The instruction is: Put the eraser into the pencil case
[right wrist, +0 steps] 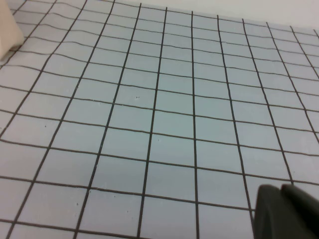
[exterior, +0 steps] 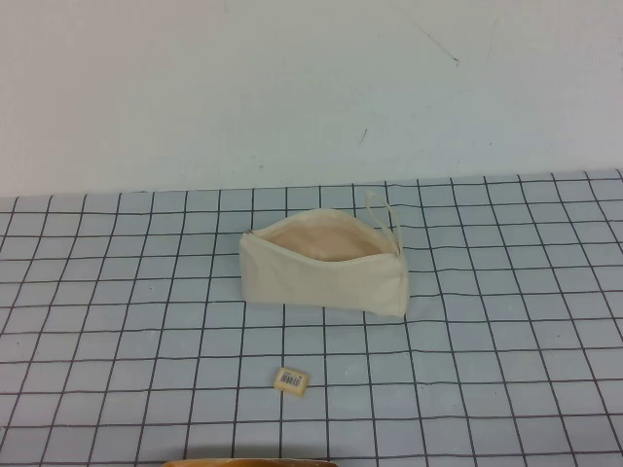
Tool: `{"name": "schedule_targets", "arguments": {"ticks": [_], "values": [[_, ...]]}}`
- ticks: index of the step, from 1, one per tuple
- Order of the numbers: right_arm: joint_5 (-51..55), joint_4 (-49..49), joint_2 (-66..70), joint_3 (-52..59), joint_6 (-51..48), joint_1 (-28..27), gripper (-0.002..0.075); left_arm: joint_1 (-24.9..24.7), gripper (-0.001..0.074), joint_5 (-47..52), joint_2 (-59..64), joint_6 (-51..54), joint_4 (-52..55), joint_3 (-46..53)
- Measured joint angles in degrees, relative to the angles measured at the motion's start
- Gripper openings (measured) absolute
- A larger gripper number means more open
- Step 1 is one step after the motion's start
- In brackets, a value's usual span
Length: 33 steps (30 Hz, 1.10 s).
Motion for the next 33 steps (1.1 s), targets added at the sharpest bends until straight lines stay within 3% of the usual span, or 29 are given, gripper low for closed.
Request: {"name": "schedule_targets", "arguments": {"ticks": [25, 28, 30, 31, 33], "values": [[0.0, 0.0, 0.0, 0.0, 0.0, 0.0, -0.0001, 0.0, -0.0002, 0.0, 0.0, 0.0, -1.5, 0.0], [0.0, 0.0, 0.0, 0.0, 0.0, 0.0, -0.0001, 0.0, -0.0002, -0.5, 0.0, -1.5, -10.1, 0.0], [0.0, 0.0, 0.0, 0.0, 0.0, 0.0, -0.0001, 0.0, -0.0002, -0.9, 0.0, -4.8, -22.8, 0.1], [0.0, 0.0, 0.0, 0.0, 0.0, 0.0, -0.0001, 0.0, -0.0001, -1.0, 0.0, -6.9, -35.4, 0.1], [0.0, 0.0, 0.0, 0.0, 0.0, 0.0, -0.0001, 0.0, -0.0002, -1.4, 0.0, -7.0, -42.4, 0.1]]}}
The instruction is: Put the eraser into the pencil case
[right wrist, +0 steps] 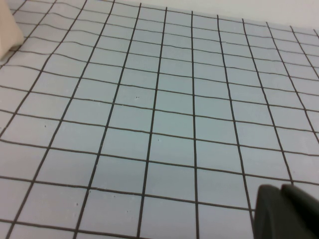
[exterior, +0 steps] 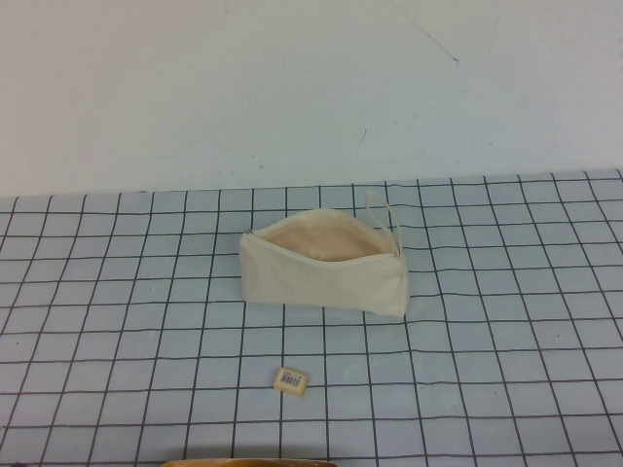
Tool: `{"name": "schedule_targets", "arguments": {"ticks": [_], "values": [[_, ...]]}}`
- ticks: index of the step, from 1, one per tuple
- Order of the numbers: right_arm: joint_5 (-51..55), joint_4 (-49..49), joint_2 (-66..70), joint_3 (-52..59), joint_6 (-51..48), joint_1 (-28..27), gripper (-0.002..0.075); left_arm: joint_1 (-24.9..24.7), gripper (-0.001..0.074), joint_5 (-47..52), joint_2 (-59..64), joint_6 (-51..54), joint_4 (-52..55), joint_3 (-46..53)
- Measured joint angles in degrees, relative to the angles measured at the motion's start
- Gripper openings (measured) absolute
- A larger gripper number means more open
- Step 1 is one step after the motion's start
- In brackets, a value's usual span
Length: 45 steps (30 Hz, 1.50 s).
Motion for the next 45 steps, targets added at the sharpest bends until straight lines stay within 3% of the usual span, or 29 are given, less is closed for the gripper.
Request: {"name": "schedule_targets", "arguments": {"ticks": [5, 8, 12, 19, 33, 41, 43, 45], "values": [[0.0, 0.0, 0.0, 0.0, 0.0, 0.0, -0.0001, 0.0, -0.0001, -3.4, 0.0, 0.8, -4.9, 0.0], [0.0, 0.0, 0.0, 0.0, 0.0, 0.0, -0.0001, 0.0, -0.0001, -4.2, 0.0, 8.0, -5.6, -0.4], [0.0, 0.0, 0.0, 0.0, 0.0, 0.0, -0.0001, 0.0, -0.0002, 5.4, 2.0, 23.6, -3.5, -8.0], [0.1, 0.0, 0.0, 0.0, 0.0, 0.0, -0.0001, -0.6, -0.0002, 21.5, 21.6, 32.6, 11.4, -28.3], [0.1, 0.0, 0.0, 0.0, 0.0, 0.0, -0.0001, -11.3, -0.0002, 30.5, 57.1, 35.8, 25.1, -50.0], [0.1, 0.0, 0.0, 0.0, 0.0, 0.0, -0.0001, -22.4, 0.0001, 30.1, 76.1, 28.4, 38.2, -58.7], [0.1, 0.0, 0.0, 0.0, 0.0, 0.0, -0.0001, -25.0, 0.0031, 30.4, 79.8, 25.7, 41.5, -61.1], [0.1, 0.0, 0.0, 0.0, 0.0, 0.0, -0.0001, -27.4, 0.0109, 31.0, 83.9, 23.6, 43.9, -63.5]]}}
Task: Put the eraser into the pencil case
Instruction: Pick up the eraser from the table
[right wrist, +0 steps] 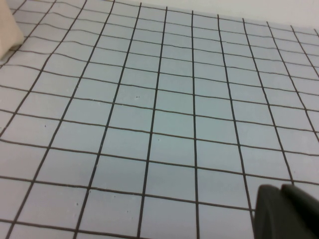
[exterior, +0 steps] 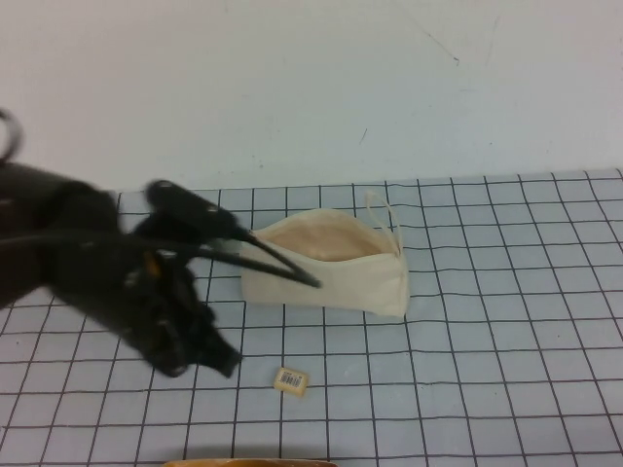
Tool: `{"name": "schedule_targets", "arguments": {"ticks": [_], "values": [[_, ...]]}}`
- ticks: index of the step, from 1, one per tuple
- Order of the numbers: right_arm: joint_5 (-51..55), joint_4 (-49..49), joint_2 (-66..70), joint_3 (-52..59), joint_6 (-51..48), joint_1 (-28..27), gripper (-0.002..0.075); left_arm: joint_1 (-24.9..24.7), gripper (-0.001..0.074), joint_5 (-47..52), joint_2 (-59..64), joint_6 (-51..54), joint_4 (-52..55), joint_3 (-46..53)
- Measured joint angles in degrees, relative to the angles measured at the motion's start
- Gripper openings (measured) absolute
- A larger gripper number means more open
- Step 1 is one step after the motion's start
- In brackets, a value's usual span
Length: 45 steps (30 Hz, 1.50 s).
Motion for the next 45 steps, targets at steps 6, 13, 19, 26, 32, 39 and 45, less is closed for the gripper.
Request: {"name": "schedule_targets", "arguments": {"ticks": [6, 13, 19, 26, 32, 39, 45], "values": [[0.0, 0.0, 0.0, 0.0, 0.0, 0.0, -0.0001, -4.9, 0.0458, 0.4, 11.0, -5.0, 1.7, -7.6], [0.0, 0.0, 0.0, 0.0, 0.0, 0.0, -0.0001, -6.3, 0.0524, 0.0, 21.7, -6.4, -1.1, -14.3], [0.0, 0.0, 0.0, 0.0, 0.0, 0.0, -0.0001, -7.2, 0.0524, -0.6, 26.2, -6.7, -1.1, -14.9], [0.0, 0.0, 0.0, 0.0, 0.0, 0.0, -0.0001, -7.5, 0.0524, -3.5, 28.9, -7.7, -0.8, -15.1], [0.0, 0.0, 0.0, 0.0, 0.0, 0.0, -0.0001, -7.5, 0.0518, -4.2, 31.4, -7.8, -0.8, -15.1], [0.0, 0.0, 0.0, 0.0, 0.0, 0.0, -0.0001, -7.5, 0.0291, -4.7, 31.8, -9.2, -0.8, -15.1], [0.0, 0.0, 0.0, 0.0, 0.0, 0.0, -0.0001, -7.5, 0.0282, 1.3, 31.4, -9.2, -0.5, -18.1]]}}
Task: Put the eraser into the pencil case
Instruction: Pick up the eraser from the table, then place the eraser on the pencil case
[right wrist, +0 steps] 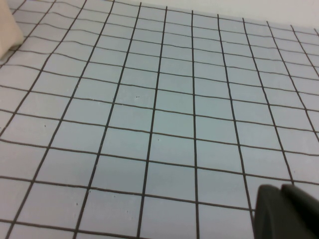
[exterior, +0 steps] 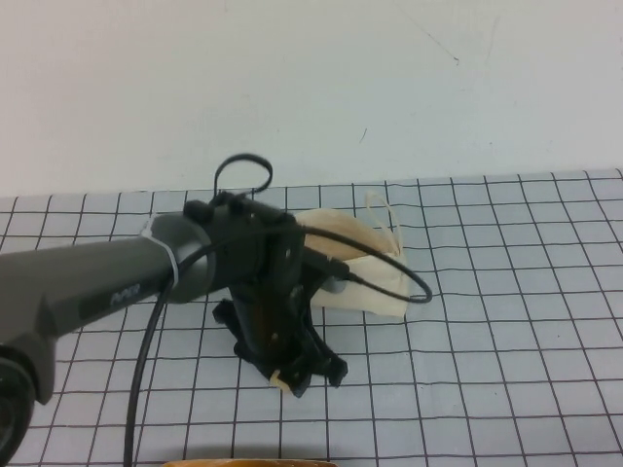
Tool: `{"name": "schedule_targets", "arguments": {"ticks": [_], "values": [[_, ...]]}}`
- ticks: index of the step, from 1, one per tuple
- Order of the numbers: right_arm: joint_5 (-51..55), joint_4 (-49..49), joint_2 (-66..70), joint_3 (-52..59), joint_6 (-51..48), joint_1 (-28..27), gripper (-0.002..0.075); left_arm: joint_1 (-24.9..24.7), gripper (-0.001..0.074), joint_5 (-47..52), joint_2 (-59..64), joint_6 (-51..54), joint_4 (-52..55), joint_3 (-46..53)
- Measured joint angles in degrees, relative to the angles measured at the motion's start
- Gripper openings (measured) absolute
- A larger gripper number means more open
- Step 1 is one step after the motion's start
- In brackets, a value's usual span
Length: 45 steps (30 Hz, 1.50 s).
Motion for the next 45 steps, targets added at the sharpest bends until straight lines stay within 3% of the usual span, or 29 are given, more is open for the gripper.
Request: {"name": "schedule_targets", "arguments": {"ticks": [6, 12, 26, 33, 37, 40, 45], "values": [[0.0, 0.0, 0.0, 0.0, 0.0, 0.0, -0.0001, 0.0, 0.0282, 2.6, -5.1, 0.0, 1.7, -8.0], [0.0, 0.0, 0.0, 0.0, 0.0, 0.0, -0.0001, 0.0, 0.0282, -6.9, -8.4, 1.3, 2.6, -16.8], [0.0, 0.0, 0.0, 0.0, 0.0, 0.0, -0.0001, 0.0, 0.0283, -11.9, 1.1, -3.5, 11.3, -17.5], [0.0, 0.0, 0.0, 0.0, 0.0, 0.0, -0.0001, 0.0, 0.0398, -12.0, 2.3, -11.3, 18.4, -17.8], [0.0, 0.0, 0.0, 0.0, 0.0, 0.0, -0.0001, -0.1, 0.0407, -7.6, 2.0, -11.9, 18.5, -20.5], [0.0, 0.0, 0.0, 0.0, 0.0, 0.0, -0.0001, -0.3, 0.0353, -4.3, -0.3, -9.7, 16.6, -21.2], [0.0, 0.0, 0.0, 0.0, 0.0, 0.0, -0.0001, -1.2, 0.0087, -4.5, -10.6, -5.2, 11.7, -17.5]]}}
